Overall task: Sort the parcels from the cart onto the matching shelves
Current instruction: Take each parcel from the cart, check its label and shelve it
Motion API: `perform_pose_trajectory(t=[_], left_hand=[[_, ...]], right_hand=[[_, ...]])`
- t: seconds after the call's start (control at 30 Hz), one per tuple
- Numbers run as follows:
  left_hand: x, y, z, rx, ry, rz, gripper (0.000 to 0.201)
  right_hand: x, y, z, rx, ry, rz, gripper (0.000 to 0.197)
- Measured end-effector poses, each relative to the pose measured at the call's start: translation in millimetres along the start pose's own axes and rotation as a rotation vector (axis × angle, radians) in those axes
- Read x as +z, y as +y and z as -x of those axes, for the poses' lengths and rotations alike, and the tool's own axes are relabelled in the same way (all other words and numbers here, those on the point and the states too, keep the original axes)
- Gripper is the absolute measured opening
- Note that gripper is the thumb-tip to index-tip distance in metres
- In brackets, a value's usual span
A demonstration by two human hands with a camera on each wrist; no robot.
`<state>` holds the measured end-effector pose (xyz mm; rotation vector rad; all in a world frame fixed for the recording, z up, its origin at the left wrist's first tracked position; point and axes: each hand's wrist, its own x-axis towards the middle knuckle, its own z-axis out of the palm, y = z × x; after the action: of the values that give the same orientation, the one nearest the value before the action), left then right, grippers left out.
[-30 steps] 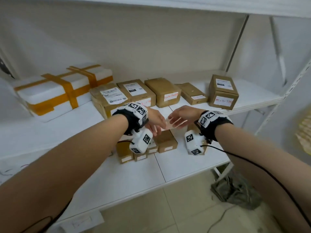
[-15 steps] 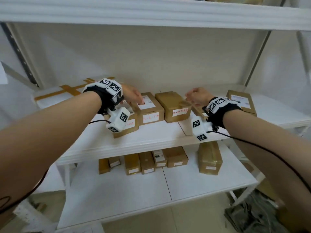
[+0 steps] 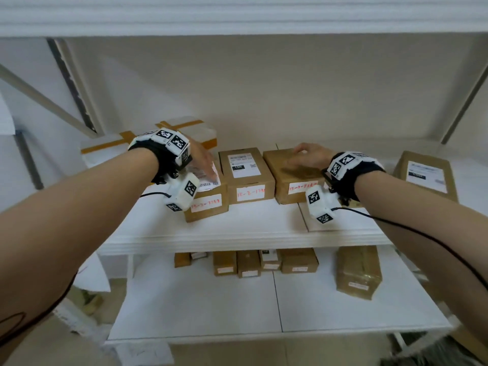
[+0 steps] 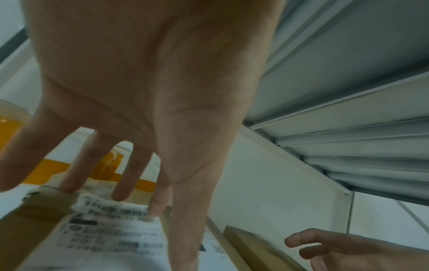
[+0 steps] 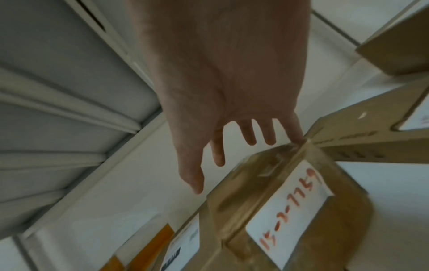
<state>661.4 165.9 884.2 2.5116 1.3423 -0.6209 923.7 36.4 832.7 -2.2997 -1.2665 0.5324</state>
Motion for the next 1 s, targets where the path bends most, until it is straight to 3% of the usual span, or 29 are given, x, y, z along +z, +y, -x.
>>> perform_pose_trajectory(t=[0.07, 0.17, 0.37, 0.53, 0.6, 0.7, 0.77, 0.9, 1.0], left_hand=[[4, -3, -2, -0.052, -0.026, -0.027, 0.097], [10, -3, -6, -0.078, 0.018, -0.001, 0.084], [24, 5, -24, -0.171, 0.187, 0.106, 0.097], [33, 14, -38, -0.318, 0.340, 0.165, 0.125], [34, 24, -27, -0.341, 0.276, 0.245, 0.114], [29, 61, 12, -0.290, 0.180, 0.235, 0.055], [32, 64, 20, -0.279, 0.181, 0.212, 0.045], [30, 23, -25, -0.378, 0.369, 0.182, 0.106], [4, 15, -30, -0.347, 0.437, 0.141, 0.121]], right_hand=[[11, -7, -6, 0.003, -0.083, 0.090, 0.073], [23, -18, -12, 0.016, -0.116, 0.224, 0.094], [37, -21, -24, 0.029, -0.034, 0.378, 0.096], [36, -11, -32, 0.069, -0.054, 0.332, 0.108], [33, -6, -32, 0.067, -0.064, 0.305, 0.107], [32, 1, -33, 0.056, -0.063, 0.286, 0.104], [32, 3, -34, 0.058, -0.045, 0.288, 0.102], [29, 12, -36, 0.066, 0.029, 0.193, 0.098], [20, 16, -39, 0.060, 0.119, 0.093, 0.102]])
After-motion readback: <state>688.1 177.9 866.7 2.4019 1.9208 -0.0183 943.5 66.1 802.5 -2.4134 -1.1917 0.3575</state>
